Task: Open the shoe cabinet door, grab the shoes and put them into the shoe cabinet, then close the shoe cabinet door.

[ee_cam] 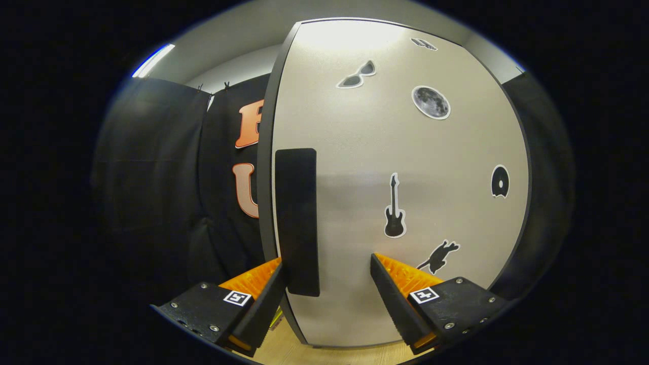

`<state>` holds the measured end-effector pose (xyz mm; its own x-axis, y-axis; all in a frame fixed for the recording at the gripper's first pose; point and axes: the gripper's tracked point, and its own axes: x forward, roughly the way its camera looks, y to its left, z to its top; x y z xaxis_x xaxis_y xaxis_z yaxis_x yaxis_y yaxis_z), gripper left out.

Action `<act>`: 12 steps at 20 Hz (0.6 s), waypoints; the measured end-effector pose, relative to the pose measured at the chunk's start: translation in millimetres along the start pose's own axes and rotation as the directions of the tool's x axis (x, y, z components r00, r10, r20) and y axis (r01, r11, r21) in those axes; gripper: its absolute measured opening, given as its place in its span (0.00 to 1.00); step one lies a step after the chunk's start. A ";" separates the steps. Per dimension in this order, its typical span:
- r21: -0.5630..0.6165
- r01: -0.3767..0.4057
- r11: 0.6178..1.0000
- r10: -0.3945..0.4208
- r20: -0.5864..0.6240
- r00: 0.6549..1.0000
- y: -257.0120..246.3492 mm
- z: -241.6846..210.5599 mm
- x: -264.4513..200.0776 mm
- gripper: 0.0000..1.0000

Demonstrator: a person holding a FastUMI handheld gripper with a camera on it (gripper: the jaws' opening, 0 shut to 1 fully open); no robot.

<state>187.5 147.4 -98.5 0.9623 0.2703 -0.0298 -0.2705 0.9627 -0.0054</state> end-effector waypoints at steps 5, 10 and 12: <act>0.010 -0.003 1.000 0.003 0.016 1.000 3.2 9.2 -18.8 0.98; 0.026 0.031 0.999 -0.032 0.021 0.999 -5.5 19.6 -65.3 0.98; 0.032 0.059 0.998 -0.059 0.015 0.998 -14.4 21.2 -90.2 0.97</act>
<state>105.1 109.4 -74.5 0.9769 0.2131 -0.0143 -0.2127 0.9768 0.0252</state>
